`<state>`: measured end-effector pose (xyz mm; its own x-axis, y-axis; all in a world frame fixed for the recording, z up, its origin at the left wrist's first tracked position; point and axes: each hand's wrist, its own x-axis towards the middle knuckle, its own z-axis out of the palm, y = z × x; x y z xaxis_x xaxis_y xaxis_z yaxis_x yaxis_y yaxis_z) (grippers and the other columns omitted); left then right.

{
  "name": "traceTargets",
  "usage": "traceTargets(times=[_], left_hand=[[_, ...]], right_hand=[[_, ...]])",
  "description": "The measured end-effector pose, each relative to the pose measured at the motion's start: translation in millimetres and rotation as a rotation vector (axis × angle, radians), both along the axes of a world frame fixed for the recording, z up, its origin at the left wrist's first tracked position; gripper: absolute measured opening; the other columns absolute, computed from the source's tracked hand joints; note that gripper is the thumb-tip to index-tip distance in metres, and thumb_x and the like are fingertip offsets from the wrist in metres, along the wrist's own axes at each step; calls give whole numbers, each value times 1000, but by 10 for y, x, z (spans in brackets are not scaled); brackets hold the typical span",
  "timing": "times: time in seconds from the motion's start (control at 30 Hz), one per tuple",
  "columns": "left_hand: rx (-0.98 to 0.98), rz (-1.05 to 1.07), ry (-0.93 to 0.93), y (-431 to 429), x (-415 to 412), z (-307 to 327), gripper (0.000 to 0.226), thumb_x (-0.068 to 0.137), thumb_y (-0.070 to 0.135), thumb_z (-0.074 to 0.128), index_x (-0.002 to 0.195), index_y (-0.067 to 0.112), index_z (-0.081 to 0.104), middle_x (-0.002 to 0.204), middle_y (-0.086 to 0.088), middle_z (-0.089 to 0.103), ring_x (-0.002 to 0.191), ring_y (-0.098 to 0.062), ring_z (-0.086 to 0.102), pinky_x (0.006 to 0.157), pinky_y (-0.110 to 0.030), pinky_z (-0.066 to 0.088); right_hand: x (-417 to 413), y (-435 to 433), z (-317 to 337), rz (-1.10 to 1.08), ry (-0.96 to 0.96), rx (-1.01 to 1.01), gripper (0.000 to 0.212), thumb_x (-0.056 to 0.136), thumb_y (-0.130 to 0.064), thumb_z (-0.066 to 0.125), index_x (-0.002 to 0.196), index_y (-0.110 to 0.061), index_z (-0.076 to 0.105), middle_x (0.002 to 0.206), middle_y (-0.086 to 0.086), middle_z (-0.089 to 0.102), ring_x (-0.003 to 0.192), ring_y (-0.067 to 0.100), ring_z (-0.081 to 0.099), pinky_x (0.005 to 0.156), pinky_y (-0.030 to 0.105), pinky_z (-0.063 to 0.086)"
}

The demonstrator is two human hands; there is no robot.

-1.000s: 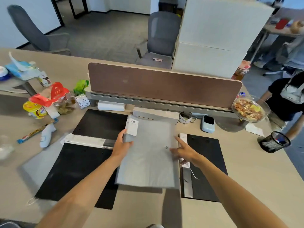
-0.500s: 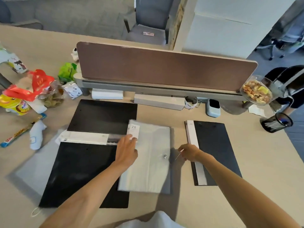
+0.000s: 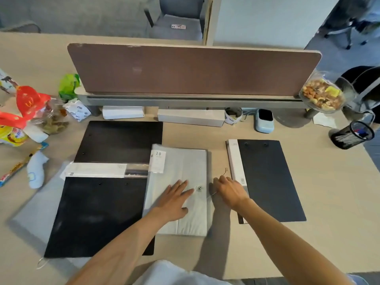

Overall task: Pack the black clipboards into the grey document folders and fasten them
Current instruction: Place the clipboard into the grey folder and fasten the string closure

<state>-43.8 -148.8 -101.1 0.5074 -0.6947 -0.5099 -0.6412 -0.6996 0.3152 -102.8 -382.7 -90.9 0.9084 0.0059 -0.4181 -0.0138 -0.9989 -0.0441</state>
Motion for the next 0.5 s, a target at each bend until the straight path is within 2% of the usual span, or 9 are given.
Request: traceTargets(times=[0.13, 0.3, 0.4, 0.5], left_hand=[[41, 63, 42, -12, -111, 13, 72, 92, 35, 47, 153, 34, 7, 163, 4, -12, 150, -19, -14, 122, -43, 0], [90, 175, -17, -50, -178, 44, 70, 92, 36, 48, 152, 34, 12, 164, 1, -10, 151, -21, -11, 121, -45, 4], [148, 218, -29, -48, -217, 81, 72, 92, 38, 48, 153, 32, 10, 163, -1, -12, 151, -23, -11, 121, -47, 5], [167, 213, -47, -94, -223, 120, 72, 93, 39, 47, 153, 31, 9, 163, -2, -12, 151, -22, -10, 121, -46, 6]], right_hand=[[-34, -46, -7, 196, -73, -66, 40, 87, -3, 51, 126, -6, 47, 123, 15, 48, 113, 34, 47, 87, 43, 44], [26, -152, 75, 406, -40, -84, 39, 94, -15, 42, 132, -5, 43, 135, 16, 46, 120, 34, 42, 99, 45, 35], [59, -215, 194, 418, 26, 35, 34, 95, -20, 43, 126, -7, 46, 125, 17, 55, 115, 36, 49, 96, 44, 37], [110, -257, 296, 224, 85, 332, 20, 88, -19, 45, 104, -17, 58, 110, 10, 66, 99, 32, 61, 79, 34, 44]])
